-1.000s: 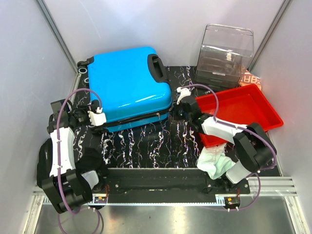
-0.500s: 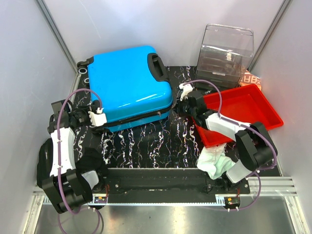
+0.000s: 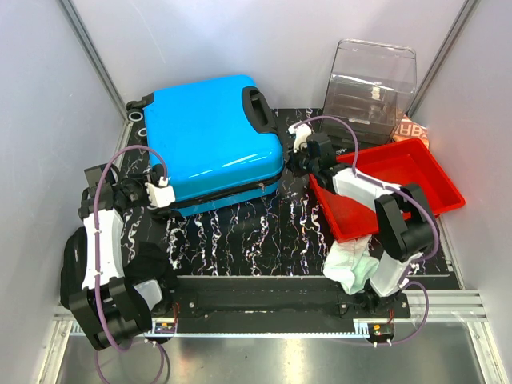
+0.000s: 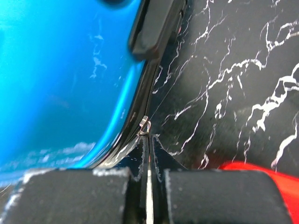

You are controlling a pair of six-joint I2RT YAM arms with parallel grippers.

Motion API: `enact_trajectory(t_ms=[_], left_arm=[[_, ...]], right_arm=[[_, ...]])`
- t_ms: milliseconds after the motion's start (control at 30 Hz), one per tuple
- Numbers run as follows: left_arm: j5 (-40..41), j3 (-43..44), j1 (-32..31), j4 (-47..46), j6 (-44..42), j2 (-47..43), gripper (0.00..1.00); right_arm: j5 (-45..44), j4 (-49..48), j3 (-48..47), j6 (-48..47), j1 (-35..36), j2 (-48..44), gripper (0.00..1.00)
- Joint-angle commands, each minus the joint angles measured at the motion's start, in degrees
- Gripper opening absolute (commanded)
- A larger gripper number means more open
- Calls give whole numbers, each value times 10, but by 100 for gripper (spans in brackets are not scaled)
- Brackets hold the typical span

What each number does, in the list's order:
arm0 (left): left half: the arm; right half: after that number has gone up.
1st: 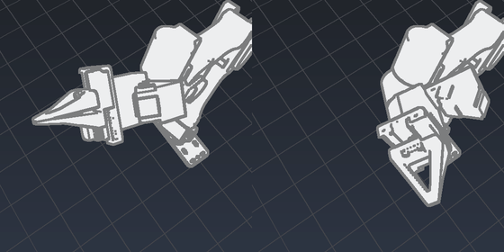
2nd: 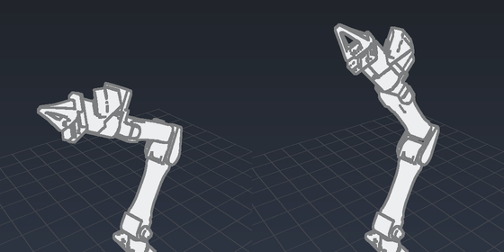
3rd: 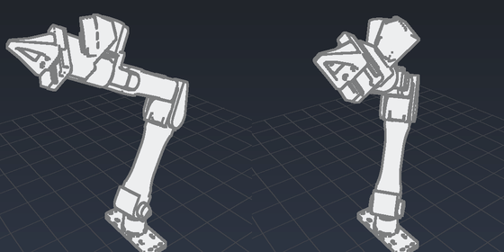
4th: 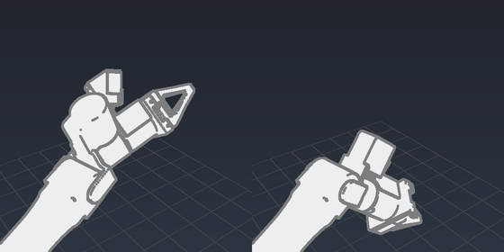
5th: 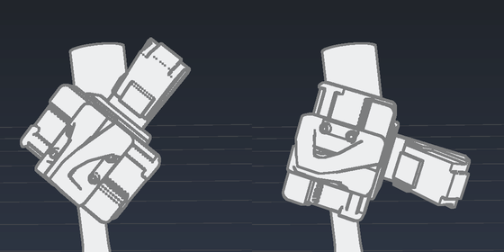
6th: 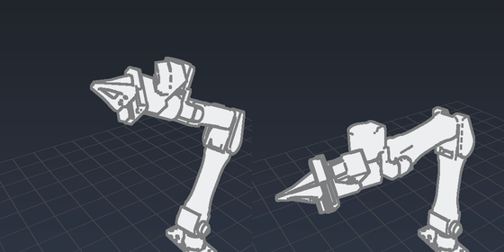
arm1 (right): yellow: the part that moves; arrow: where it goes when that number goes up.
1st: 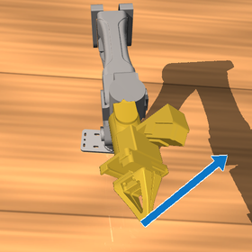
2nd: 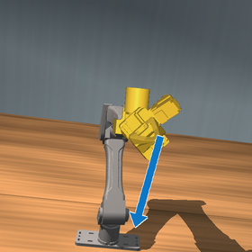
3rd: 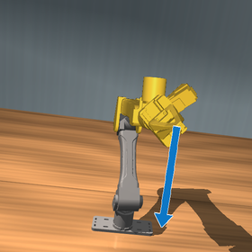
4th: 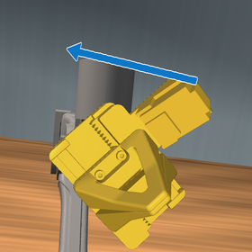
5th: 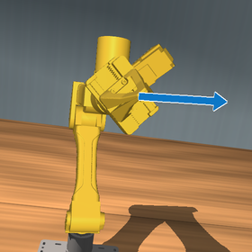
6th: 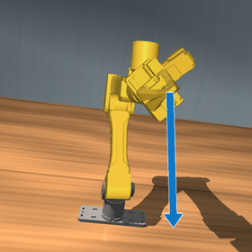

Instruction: Open, take out, and arrange the luggage

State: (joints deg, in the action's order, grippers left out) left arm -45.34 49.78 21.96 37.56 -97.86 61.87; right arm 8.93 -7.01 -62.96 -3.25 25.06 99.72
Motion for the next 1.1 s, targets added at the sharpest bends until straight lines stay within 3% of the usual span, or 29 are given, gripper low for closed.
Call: enact_trajectory(t_ms=[0, 167, 233, 300, 433, 533, 633, 700, 767, 800, 1067], left_arm=[[27, -7, 12, 29, 10, 4, 0], [17, -1, 13, 32, 36, 7, 0], [11, 9, 13, 31, 59, 9, 34], [1, 22, 13, 32, 100, 9, 57], [-43, 62, 13, 34, 219, 4, 75], [-88, 102, 12, 34, 327, -3, 75], [-98, 138, -13, 19, 467, -2, 67], [-58, 151, -61, 6, 570, -1, 65], [42, 162, -114, 5, 649, 4, 63], [76, 165, -168, 6, 666, 7, 63], [293, 232, -355, 6, 797, 69, 62]], right_arm=[[-2, -66, -56, -41, -34, 28, 0], [76, -103, -74, -36, -33, 57, 0], [117, -134, -67, -19, -31, 57, 0], [119, -151, -50, -7, -27, 54, 0], [117, -168, -20, -4, -5, 42, 0], [95, -180, 8, -5, 29, 25, 0], [71, -194, 34, 3, 71, 14, 0], [66, -212, 57, 36, 92, 4, 0], [51, -236, 77, 72, 103, -6, 0], [45, -240, 81, 90, 114, -8, 0], [-1, -264, 109, 182, 195, -2, 0]])
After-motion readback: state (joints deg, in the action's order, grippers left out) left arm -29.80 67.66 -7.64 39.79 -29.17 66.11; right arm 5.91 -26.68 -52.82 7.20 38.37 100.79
